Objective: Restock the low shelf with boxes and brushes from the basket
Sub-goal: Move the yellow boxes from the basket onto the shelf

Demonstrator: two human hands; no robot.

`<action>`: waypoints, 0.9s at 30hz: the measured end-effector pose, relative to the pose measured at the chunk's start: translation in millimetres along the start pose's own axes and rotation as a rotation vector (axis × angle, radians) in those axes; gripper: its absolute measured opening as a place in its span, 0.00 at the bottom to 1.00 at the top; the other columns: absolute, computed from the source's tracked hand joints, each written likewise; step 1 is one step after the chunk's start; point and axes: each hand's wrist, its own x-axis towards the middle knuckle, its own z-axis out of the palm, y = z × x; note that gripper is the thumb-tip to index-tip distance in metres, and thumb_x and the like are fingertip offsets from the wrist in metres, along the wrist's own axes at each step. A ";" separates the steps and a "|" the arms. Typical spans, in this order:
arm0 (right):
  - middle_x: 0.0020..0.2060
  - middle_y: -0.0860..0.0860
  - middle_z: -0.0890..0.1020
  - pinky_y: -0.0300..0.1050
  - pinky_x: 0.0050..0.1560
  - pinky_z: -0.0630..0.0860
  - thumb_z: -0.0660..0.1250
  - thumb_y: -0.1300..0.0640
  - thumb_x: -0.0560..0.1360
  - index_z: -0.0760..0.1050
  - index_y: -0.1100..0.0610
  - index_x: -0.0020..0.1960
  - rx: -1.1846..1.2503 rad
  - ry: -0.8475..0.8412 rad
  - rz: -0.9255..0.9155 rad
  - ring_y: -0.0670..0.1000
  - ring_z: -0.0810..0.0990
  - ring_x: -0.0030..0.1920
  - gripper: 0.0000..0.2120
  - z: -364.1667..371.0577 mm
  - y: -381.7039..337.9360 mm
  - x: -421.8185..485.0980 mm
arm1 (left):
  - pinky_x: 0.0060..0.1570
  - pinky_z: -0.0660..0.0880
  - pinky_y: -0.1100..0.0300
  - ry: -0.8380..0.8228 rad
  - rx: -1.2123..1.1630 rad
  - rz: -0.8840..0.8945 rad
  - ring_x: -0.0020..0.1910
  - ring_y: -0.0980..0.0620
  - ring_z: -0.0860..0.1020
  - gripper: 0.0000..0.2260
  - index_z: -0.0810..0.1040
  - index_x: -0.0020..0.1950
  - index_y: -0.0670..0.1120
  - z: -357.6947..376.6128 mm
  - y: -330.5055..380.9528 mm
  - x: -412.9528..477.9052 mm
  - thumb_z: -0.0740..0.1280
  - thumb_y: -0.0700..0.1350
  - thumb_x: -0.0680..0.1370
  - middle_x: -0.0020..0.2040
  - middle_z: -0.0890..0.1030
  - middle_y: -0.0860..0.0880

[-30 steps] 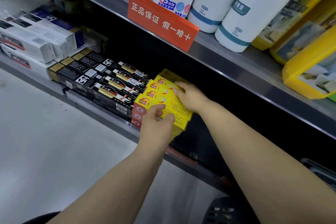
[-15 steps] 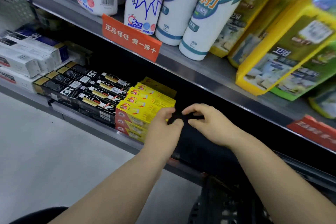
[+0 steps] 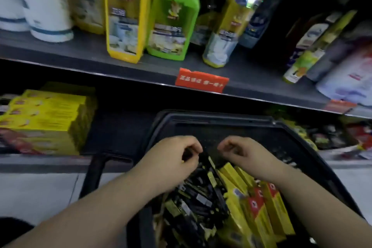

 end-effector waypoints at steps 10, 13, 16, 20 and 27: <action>0.68 0.56 0.68 0.45 0.65 0.66 0.63 0.55 0.76 0.65 0.54 0.70 -0.485 -0.302 0.431 0.57 0.68 0.67 0.23 38.2 175.3 -49.1 | 0.41 0.75 0.70 -0.305 -0.147 -0.145 0.44 0.62 0.77 0.05 0.78 0.47 0.54 71.7 13.5 7.0 0.64 0.45 0.78 0.46 0.79 0.57; 0.69 0.54 0.62 0.52 0.65 0.66 0.60 0.57 0.76 0.58 0.53 0.73 -0.654 -0.269 0.480 0.60 0.64 0.68 0.26 46.9 188.5 -47.4 | 0.44 0.75 0.65 -0.293 -0.134 -0.178 0.45 0.58 0.79 0.04 0.79 0.47 0.53 72.7 11.4 9.2 0.65 0.44 0.77 0.46 0.81 0.54; 0.68 0.59 0.60 0.54 0.62 0.70 0.60 0.58 0.77 0.54 0.60 0.71 -0.535 -0.099 0.681 0.62 0.68 0.66 0.26 47.7 190.6 -41.5 | 0.41 0.74 0.67 -0.294 -0.123 -0.184 0.44 0.58 0.79 0.04 0.79 0.46 0.53 72.3 10.0 10.8 0.66 0.44 0.77 0.45 0.81 0.55; 0.70 0.63 0.60 0.51 0.68 0.66 0.69 0.46 0.73 0.44 0.66 0.74 -0.311 -0.204 0.913 0.61 0.64 0.70 0.46 55.2 196.1 -40.9 | 0.43 0.74 0.65 -0.314 -0.123 -0.184 0.44 0.59 0.79 0.05 0.79 0.45 0.54 71.3 9.0 10.6 0.66 0.44 0.77 0.45 0.81 0.55; 0.62 0.57 0.72 0.48 0.60 0.74 0.73 0.49 0.70 0.62 0.62 0.70 -0.177 -0.240 0.847 0.56 0.73 0.62 0.36 45.9 191.2 -45.7 | 0.31 0.68 0.74 -0.319 -0.175 -0.178 0.31 0.65 0.75 0.04 0.80 0.46 0.50 70.7 9.9 12.2 0.67 0.42 0.76 0.43 0.82 0.52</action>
